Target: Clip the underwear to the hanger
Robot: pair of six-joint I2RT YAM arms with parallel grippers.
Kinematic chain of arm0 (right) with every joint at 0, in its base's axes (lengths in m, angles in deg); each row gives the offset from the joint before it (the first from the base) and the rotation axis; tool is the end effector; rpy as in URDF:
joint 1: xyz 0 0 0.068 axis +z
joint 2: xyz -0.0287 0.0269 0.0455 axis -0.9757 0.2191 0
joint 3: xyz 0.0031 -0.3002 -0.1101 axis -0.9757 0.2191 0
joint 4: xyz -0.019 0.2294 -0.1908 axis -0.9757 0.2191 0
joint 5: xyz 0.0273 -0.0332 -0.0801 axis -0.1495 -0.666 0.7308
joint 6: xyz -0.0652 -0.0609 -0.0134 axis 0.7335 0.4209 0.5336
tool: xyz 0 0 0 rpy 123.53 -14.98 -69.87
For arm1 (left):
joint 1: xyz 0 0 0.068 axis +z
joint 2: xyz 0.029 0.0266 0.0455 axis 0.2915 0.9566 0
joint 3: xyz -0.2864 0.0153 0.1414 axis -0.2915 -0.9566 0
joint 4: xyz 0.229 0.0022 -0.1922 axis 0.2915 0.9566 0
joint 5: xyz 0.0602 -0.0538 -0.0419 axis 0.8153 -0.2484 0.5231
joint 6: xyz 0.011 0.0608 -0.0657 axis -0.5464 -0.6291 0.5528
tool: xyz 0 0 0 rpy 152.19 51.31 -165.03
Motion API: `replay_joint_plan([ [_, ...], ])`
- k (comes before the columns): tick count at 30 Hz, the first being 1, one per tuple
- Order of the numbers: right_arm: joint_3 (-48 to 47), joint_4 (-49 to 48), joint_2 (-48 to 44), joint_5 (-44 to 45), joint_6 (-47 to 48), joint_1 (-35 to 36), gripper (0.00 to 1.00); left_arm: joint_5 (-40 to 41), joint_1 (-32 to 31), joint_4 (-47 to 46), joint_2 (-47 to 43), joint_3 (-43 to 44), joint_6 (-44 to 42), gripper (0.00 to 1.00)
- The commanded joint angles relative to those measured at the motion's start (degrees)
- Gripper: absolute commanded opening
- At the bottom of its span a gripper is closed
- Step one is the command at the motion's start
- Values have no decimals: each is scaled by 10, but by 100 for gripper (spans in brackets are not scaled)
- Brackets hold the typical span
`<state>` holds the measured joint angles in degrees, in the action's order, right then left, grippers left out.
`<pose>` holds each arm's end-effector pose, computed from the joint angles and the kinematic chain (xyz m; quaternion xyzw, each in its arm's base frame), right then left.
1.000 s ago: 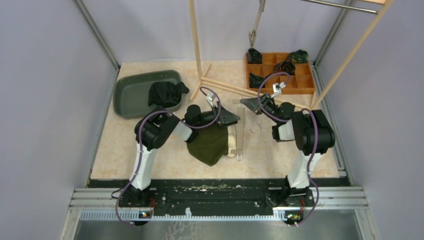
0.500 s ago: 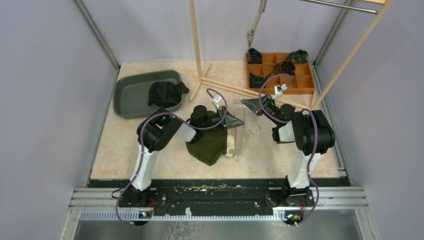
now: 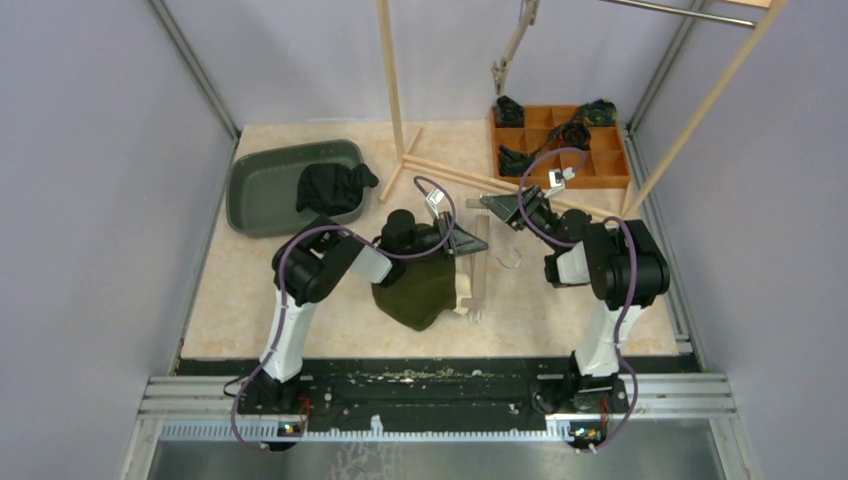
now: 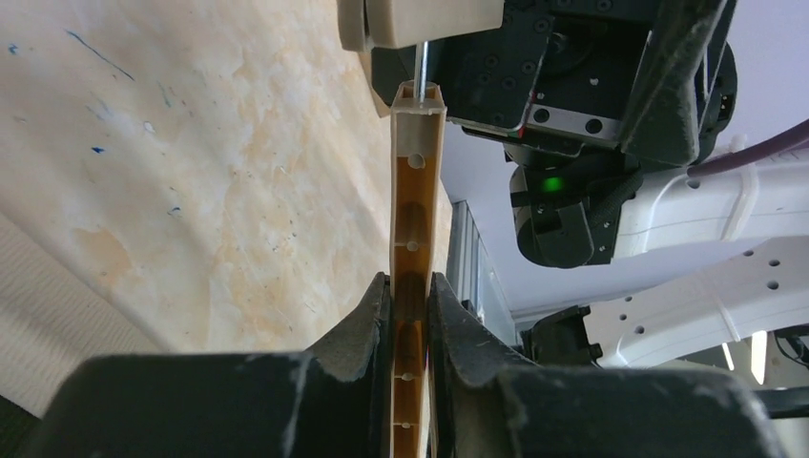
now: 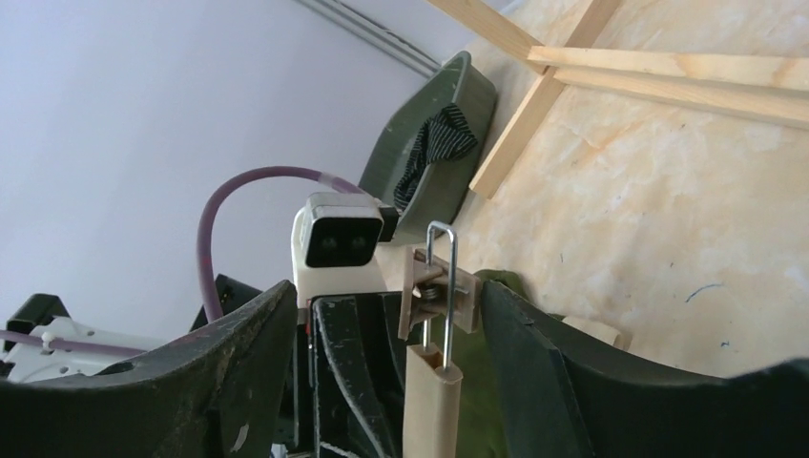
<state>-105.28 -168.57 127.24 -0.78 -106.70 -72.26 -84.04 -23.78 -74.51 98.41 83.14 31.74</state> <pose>0.3699 0.0842 0.1765 0.0788 0.6550 0.5898 0.4659 0.3500 -0.3615 0.1272 0.0814 0.6984 -0.6619 0.2598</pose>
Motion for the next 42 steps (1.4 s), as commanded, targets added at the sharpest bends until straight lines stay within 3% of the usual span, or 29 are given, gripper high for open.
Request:
replay_joint_plan([
  [1, 3, -61, 6, -12, -3, -2, 70, 3, 2, -4, -29, 0, -13, 0],
  [6, 0, -64, 10, -14, -6, -3, 68, 3, 2, -2, -32, 0, -15, 0],
  [12, -5, -64, 17, -18, -7, -3, 56, 1, 2, -1, -31, 1, -15, 0],
  [15, -9, -64, 21, -17, -9, -2, 30, 0, 2, -1, -31, 2, -15, 0],
  [17, -10, -66, 22, -14, -11, -2, 1, 0, 2, -1, -30, 2, -15, 0],
  [18, -9, -66, 22, -12, -11, -2, 0, -1, 2, -1, -31, 2, -15, 0],
  [29, -7, -76, 24, -10, -14, -2, 0, -1, 2, -4, -32, -2, -15, 0],
  [33, -12, -89, 32, -17, -23, -2, 29, -3, 1, -3, -33, -2, -15, 0],
  [36, -14, -93, 36, -18, -28, -2, 40, -4, 1, -4, -33, -2, -15, 0],
  [42, -17, -92, 37, -18, -29, -3, 43, -4, 0, -5, -34, -3, -15, 0],
])
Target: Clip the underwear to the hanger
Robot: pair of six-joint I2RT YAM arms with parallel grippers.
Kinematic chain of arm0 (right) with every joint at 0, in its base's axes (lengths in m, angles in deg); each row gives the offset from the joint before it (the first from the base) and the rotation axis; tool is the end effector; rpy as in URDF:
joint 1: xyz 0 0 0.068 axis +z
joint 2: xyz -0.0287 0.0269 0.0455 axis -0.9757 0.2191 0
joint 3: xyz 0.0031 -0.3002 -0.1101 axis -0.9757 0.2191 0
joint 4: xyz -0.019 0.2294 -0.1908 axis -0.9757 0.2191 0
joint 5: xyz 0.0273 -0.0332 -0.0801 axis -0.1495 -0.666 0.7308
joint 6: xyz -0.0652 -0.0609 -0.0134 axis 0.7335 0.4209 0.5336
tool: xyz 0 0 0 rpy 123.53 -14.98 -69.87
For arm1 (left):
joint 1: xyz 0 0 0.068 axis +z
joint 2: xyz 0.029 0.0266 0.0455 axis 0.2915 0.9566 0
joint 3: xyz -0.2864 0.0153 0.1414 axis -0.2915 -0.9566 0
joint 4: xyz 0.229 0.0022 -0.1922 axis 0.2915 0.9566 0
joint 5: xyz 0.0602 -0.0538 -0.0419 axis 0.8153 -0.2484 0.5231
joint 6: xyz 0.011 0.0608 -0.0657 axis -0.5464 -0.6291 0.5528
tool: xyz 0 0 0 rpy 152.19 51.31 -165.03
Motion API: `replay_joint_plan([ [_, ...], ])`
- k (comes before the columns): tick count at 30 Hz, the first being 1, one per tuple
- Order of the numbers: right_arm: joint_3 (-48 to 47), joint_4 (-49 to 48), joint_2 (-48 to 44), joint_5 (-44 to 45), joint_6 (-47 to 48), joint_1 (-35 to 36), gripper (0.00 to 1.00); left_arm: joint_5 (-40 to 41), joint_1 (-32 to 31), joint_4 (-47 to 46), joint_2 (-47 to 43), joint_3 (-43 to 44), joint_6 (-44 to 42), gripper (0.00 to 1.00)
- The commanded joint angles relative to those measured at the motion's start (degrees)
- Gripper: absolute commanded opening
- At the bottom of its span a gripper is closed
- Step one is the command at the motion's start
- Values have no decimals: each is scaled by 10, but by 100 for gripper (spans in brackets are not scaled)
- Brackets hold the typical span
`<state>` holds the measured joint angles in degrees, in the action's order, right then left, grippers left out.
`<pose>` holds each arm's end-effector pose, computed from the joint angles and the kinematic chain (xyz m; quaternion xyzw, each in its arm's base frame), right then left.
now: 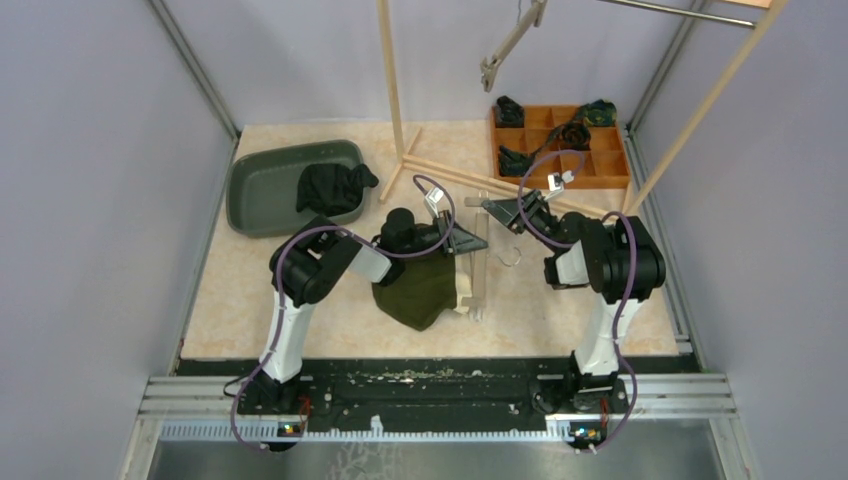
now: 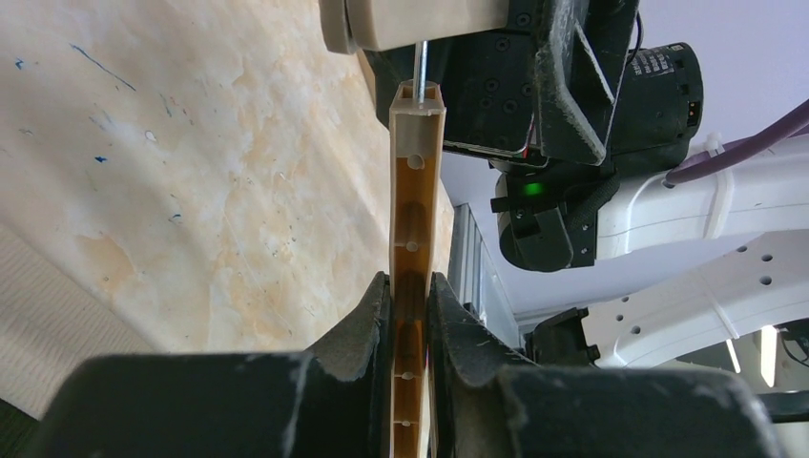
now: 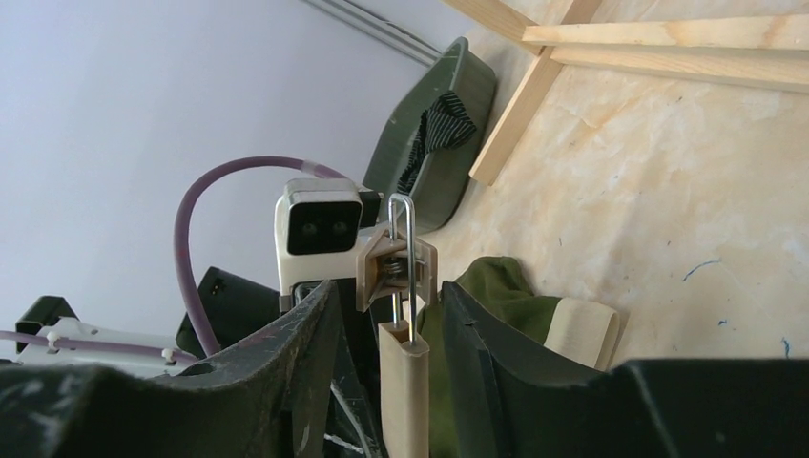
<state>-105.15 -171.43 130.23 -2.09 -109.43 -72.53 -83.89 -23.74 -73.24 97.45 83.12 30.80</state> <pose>0.3703 0.0839 0.1638 0.0888 0.6559 0.6031 0.4451 0.3503 -0.3610 0.1321 0.0850 0.6996 -0.6582 0.2646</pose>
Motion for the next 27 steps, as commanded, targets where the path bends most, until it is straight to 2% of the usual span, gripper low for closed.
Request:
replay_joint_plan([
  [1, -20, -63, 8, -5, -2, 0, 45, -6, -1, -17, -25, -3, -6, 0],
  [13, -29, -58, 9, -9, -3, 0, 45, -6, -4, -15, -24, -1, -7, 0],
  [16, -34, -55, 12, -11, -3, 0, 43, -6, -5, -14, -23, 0, -8, 0],
  [17, -35, -55, 13, -12, -3, 0, 35, -7, -5, -14, -22, 0, -8, 0],
  [19, -36, -49, 15, -10, -2, 0, 1, -6, -6, -14, -22, 0, -8, 0],
  [27, -24, -51, 9, -1, 5, 0, 0, -7, -7, -8, -21, 3, -9, 2],
])
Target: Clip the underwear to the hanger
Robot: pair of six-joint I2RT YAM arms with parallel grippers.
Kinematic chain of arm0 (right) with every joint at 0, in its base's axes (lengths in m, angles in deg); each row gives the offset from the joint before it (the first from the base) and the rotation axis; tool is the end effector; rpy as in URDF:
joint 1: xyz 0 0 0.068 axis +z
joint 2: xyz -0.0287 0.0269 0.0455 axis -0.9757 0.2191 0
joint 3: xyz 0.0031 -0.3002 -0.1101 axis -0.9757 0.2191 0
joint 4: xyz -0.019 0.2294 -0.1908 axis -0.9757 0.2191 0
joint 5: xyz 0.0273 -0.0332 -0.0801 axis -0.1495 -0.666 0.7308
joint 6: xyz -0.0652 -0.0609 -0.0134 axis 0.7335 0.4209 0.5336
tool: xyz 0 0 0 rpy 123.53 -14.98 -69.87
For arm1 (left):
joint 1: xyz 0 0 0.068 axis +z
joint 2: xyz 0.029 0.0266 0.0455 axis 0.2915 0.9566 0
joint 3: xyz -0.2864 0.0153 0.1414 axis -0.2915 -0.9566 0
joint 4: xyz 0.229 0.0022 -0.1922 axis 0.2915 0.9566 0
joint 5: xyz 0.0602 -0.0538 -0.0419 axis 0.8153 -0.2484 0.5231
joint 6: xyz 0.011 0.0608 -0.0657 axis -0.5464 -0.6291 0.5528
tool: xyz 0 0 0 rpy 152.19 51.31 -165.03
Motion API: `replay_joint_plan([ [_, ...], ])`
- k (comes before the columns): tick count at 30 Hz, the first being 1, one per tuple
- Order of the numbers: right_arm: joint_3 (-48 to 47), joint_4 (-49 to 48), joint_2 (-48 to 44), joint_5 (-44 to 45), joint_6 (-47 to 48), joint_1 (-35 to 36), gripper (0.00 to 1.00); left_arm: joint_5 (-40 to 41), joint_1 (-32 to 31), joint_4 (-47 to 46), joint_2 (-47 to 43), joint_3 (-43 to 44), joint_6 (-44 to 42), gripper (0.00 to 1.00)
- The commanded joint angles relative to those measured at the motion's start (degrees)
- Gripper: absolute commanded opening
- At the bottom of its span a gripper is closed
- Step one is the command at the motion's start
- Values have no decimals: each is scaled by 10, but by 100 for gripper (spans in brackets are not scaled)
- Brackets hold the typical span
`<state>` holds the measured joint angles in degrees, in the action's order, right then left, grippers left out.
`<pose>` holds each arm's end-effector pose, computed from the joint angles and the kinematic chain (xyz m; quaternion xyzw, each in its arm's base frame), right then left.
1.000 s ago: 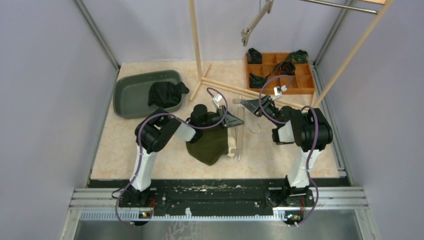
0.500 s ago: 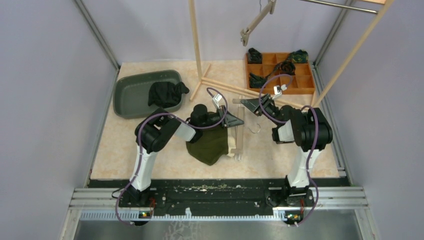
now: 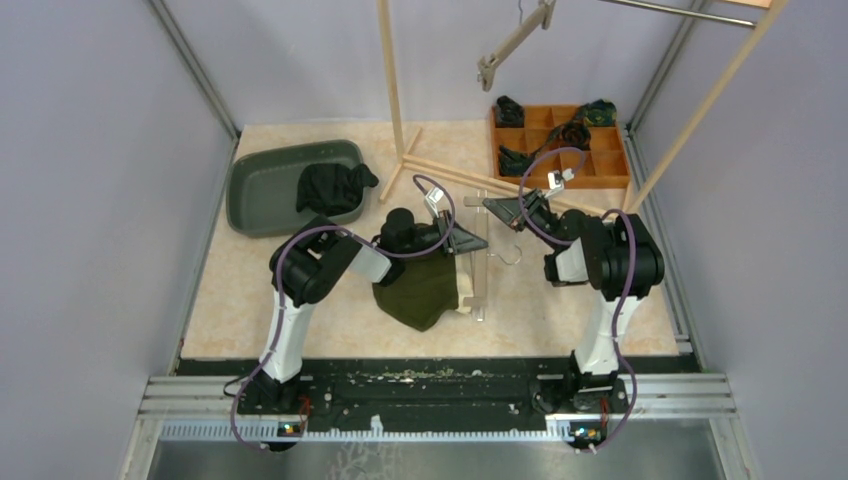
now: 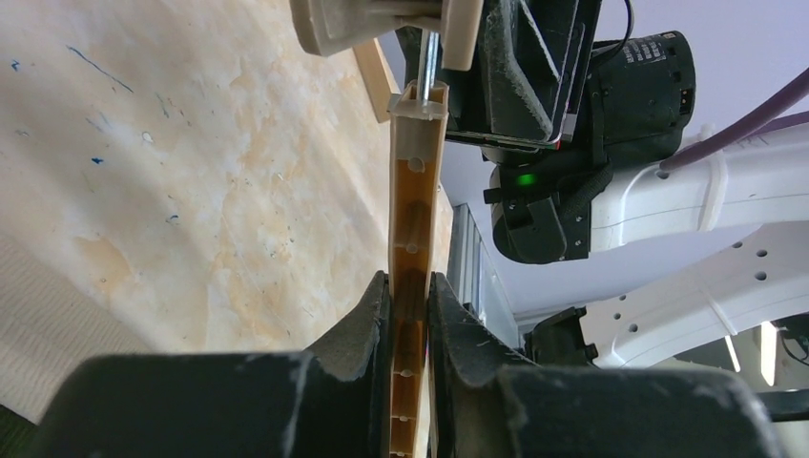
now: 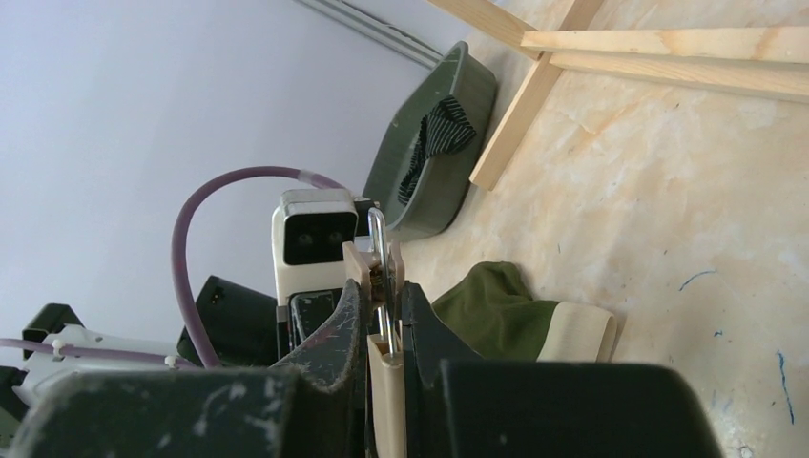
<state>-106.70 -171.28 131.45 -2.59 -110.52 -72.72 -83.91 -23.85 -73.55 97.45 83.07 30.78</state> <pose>0.3777 0.0838 0.1626 0.0921 0.6549 0.6083 0.4389 0.3494 -0.3616 0.1326 0.0866 0.6981 -0.6594 0.2653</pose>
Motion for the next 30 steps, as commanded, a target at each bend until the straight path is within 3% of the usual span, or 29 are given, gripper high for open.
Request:
replay_joint_plan([
  [1, -8, -52, -5, 5, 16, 3, 0, -8, -5, -4, -21, 5, -9, 6],
  [2, -7, -51, -6, 6, 16, 2, 0, -9, -5, -2, -21, 5, -9, 18],
  [4, -5, -50, -8, 7, 18, 1, 0, -8, -2, 7, -24, 6, -9, 54],
  [5, -3, -50, -9, 8, 18, 0, 0, -5, 0, 13, -28, 4, -10, 65],
  [7, 4, -51, -11, 11, 18, -4, 0, -1, 8, 23, -39, -3, -16, 75],
  [19, 46, -36, -20, 8, 42, -30, 0, 12, 73, 14, -87, -67, 15, 80],
  [30, 59, -13, -31, 8, 62, -30, 0, 129, 72, 372, -85, 46, -65, 77],
])
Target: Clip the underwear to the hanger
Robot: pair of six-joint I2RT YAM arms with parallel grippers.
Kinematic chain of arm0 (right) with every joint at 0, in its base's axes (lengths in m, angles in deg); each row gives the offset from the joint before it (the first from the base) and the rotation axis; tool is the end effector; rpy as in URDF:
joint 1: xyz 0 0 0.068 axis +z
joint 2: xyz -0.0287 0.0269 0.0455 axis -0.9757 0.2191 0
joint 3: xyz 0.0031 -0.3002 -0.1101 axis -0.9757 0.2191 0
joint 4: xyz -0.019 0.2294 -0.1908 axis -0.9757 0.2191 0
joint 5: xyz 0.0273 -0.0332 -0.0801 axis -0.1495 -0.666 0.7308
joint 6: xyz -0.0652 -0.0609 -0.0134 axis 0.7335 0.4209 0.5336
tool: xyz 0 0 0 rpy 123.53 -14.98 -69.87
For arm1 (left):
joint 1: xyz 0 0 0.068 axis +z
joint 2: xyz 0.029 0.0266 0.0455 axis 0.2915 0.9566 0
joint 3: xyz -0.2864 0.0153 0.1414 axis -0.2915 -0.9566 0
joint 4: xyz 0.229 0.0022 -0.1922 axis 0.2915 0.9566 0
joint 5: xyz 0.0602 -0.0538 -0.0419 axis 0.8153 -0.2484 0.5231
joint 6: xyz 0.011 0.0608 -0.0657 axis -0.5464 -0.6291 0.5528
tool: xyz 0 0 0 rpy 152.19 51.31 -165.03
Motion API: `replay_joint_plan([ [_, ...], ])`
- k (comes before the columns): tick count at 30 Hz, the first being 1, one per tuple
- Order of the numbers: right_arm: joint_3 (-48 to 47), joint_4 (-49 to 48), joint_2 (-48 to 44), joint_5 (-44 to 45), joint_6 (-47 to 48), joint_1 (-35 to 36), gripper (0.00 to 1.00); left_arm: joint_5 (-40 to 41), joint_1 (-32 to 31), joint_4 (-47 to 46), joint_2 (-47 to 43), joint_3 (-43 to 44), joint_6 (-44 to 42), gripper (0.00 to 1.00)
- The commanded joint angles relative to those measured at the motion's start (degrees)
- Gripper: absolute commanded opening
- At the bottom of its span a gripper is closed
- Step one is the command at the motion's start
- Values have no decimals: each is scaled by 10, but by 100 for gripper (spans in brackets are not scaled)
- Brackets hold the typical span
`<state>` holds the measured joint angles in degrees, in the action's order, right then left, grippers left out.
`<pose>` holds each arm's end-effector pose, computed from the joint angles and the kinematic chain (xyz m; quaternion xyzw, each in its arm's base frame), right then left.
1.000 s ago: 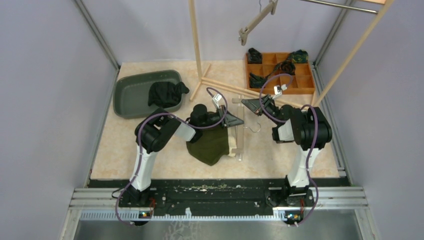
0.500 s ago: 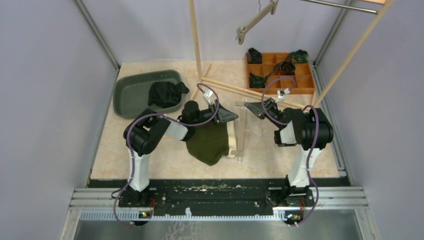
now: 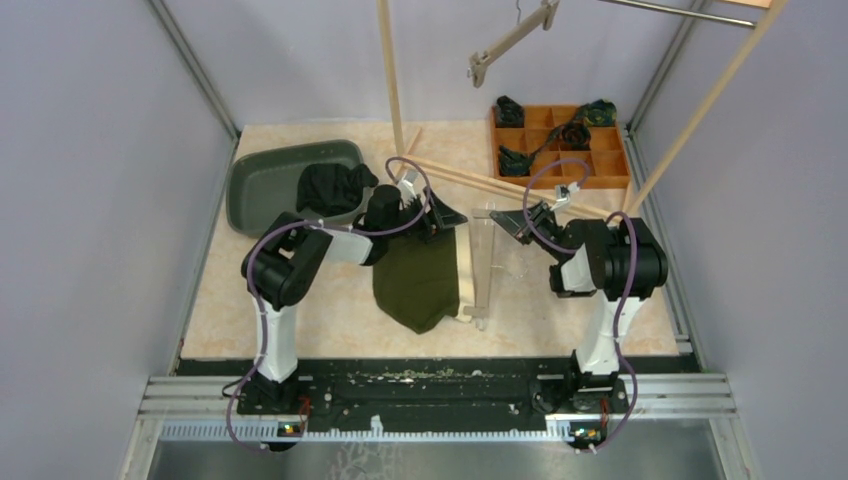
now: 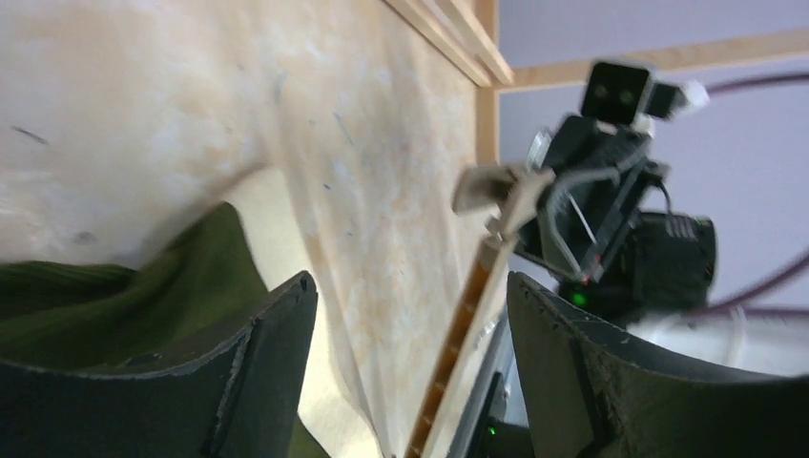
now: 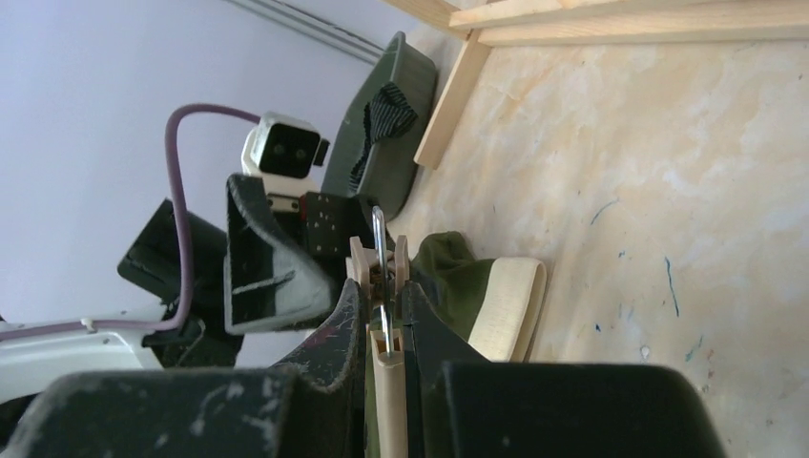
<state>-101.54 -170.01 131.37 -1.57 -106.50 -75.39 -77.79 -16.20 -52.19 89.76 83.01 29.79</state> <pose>0.3595 0.0643 0.1384 0.1218 0.6809 0.5713 0.4418 0.3944 -0.3030 0.1433 -0.0314 0.7734 -0.5706 0.2742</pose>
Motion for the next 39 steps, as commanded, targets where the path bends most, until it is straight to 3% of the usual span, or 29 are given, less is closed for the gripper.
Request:
replay_joint_plan([
  [1, 10, -25, -33, -2, 24, -3, 0, 90, -6, 194, -15, 59, -78, 77],
  [8, 28, -23, -46, -4, 33, -3, 0, 212, -16, 384, -29, 161, -214, 75],
  [13, 31, -27, -45, -8, 34, -3, 0, 266, -40, 446, -17, 208, -287, 74],
  [21, 30, -34, -46, -12, 29, -3, 0, 315, -83, 410, -31, 172, -378, 72],
  [39, 35, -41, -40, -19, 31, -3, 0, 353, -105, 275, -43, 95, -436, 69],
])
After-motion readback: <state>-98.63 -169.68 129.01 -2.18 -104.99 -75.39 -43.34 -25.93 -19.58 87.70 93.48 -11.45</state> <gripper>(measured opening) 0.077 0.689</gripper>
